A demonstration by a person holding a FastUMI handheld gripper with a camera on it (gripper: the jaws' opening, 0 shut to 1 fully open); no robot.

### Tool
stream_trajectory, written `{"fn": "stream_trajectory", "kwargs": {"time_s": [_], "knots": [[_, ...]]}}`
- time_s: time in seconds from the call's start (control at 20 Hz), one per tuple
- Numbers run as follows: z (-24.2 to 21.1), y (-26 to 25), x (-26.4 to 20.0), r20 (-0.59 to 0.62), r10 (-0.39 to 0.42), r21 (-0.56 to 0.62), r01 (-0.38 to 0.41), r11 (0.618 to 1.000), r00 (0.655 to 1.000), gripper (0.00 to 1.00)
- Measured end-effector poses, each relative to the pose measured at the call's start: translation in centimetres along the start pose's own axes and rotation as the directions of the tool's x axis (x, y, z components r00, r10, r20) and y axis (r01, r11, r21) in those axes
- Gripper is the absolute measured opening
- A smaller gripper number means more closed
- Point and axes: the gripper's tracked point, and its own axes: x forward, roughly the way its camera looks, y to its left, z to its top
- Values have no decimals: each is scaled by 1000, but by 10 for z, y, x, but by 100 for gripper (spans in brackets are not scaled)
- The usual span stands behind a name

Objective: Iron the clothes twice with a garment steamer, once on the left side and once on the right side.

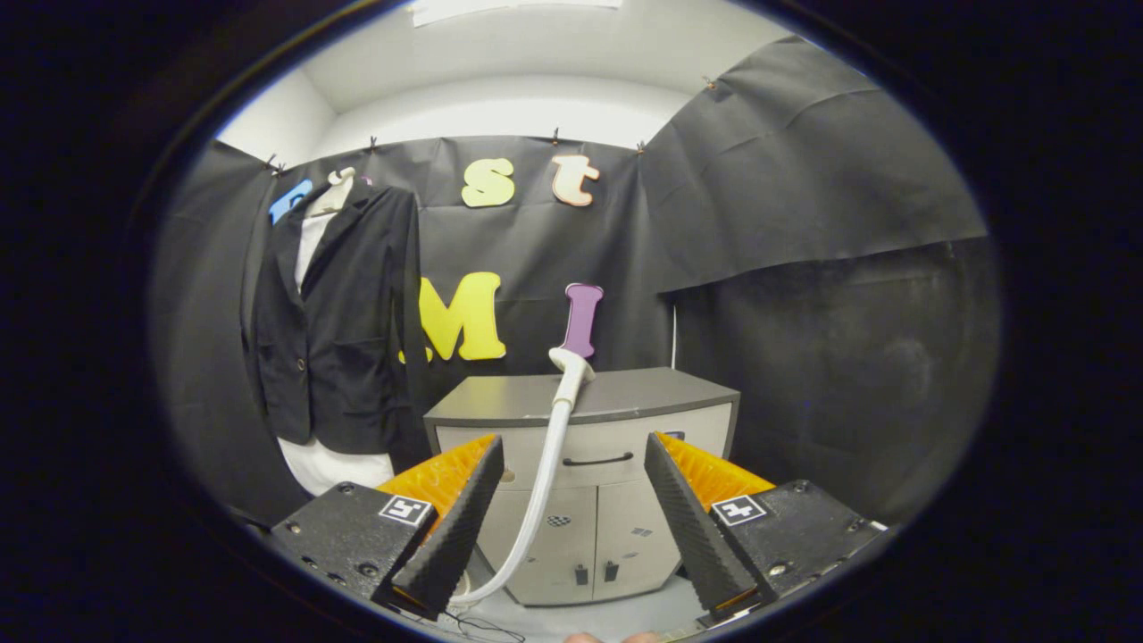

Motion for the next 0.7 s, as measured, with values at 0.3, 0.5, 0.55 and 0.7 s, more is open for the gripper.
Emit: {"fn": "stream_trajectory", "kwargs": {"time_s": [0.3,0.5,0.55,0.7], "knots": [[6,9,17,-16,-64,-22,64,998,998,99],[11,14,45,-31,-46,-43,45,998,998,99],[12,19,56,-38,-25,-34,24,999,999,99],[16,26,96,-66,33,-7,-34,999,997,99]]}}
